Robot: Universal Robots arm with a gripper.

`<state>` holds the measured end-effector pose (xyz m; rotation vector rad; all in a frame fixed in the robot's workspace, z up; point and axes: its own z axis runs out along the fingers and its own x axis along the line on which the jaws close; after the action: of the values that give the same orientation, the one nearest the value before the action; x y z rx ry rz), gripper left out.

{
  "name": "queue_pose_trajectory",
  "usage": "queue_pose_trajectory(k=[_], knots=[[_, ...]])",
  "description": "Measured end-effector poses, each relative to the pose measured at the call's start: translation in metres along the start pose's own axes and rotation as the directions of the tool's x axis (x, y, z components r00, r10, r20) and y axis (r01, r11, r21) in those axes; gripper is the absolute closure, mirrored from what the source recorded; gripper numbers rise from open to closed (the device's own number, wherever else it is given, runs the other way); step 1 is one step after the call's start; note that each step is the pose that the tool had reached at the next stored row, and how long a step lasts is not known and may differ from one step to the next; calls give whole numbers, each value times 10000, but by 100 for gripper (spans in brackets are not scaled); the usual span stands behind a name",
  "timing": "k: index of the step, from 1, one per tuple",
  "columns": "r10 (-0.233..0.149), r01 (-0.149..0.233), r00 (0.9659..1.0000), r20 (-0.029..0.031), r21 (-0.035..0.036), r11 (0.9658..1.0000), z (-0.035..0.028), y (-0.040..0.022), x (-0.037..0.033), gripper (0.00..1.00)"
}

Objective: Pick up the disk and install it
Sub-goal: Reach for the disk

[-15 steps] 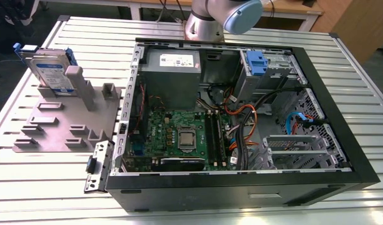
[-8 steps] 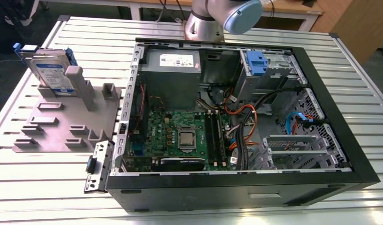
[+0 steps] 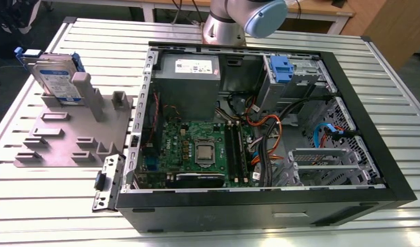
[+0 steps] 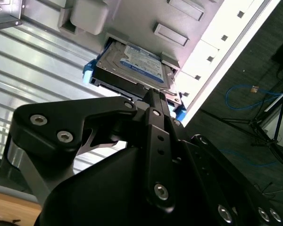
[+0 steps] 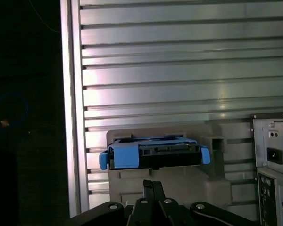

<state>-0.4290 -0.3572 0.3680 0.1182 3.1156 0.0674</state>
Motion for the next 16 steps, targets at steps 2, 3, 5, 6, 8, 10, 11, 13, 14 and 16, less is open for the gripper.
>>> queue_pose_trajectory(k=[2,3,5,6,8,10,11,13,14,16], knots=[[1,-1,10000,-5,0,10000,32,17,36,89],[1,-1,10000,-8,-1,10000,48,25,51,89],[1,-1,10000,-17,1,10000,80,38,77,89],[2,-2,10000,-22,1,10000,97,43,85,89],[1,-1,10000,-34,2,10000,128,43,94,89],[1,-1,10000,-52,4,10000,151,44,98,89],[3,-3,10000,-62,4,10000,162,45,100,89],[4,-4,10000,-84,7,10000,176,48,101,89],[4,-4,10000,-87,8,10000,177,48,101,89],[4,-4,10000,-87,7,10000,194,47,102,89]])
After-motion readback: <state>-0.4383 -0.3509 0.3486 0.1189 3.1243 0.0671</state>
